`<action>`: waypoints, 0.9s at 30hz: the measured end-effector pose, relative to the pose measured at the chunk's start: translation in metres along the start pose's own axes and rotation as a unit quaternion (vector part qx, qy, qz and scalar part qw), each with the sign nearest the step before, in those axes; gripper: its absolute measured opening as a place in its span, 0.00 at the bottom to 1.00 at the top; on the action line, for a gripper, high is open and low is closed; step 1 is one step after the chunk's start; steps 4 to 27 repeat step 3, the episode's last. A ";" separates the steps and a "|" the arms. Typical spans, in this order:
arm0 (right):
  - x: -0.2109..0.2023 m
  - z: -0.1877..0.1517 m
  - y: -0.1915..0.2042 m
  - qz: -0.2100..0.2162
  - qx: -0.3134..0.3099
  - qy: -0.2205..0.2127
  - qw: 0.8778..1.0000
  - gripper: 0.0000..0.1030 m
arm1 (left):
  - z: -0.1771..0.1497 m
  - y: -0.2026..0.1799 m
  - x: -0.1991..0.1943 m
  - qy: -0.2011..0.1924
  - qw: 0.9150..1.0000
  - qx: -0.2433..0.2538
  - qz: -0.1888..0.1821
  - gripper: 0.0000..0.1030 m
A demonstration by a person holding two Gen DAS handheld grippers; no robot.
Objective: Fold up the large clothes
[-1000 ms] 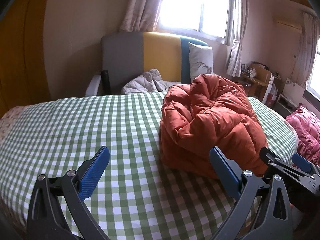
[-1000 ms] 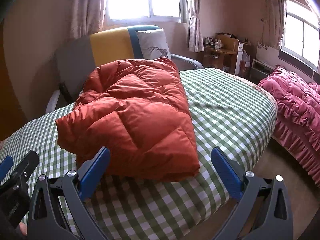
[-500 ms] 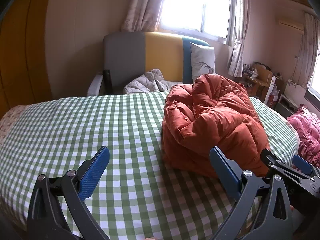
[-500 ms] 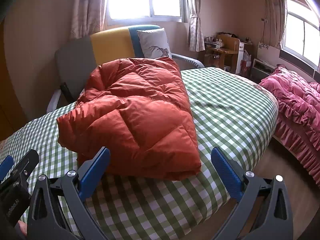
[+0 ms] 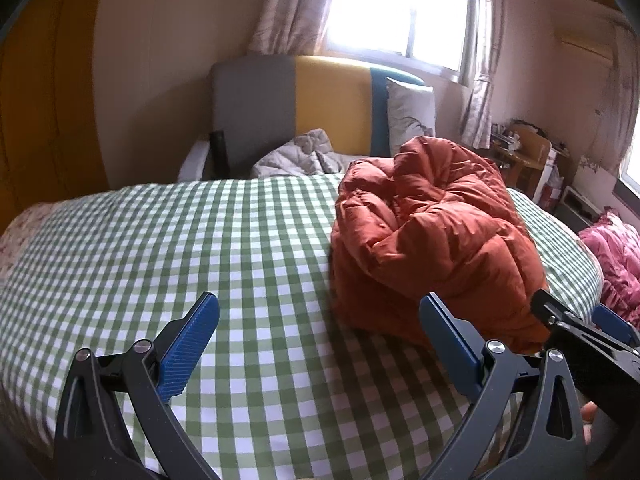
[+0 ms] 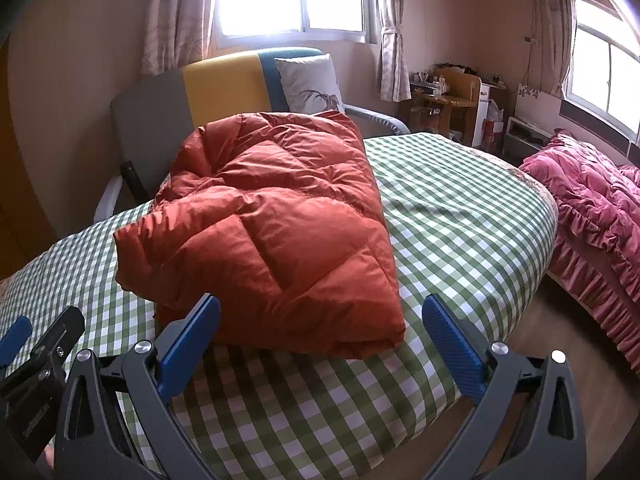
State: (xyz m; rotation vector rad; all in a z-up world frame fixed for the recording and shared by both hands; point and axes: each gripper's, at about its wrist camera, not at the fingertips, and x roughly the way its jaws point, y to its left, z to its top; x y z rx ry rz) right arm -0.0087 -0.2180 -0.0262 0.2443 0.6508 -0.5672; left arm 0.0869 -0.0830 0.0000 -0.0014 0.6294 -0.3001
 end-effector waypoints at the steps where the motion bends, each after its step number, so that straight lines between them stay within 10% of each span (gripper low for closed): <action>1: 0.000 0.000 0.000 0.000 0.000 -0.001 1.000 0.98 | 0.000 0.002 0.001 0.002 1.000 -0.003 0.001 0.96; 27: -0.001 -0.002 0.001 0.002 -0.001 -0.001 1.000 0.98 | -0.002 0.003 0.002 0.005 1.000 -0.005 0.001 0.96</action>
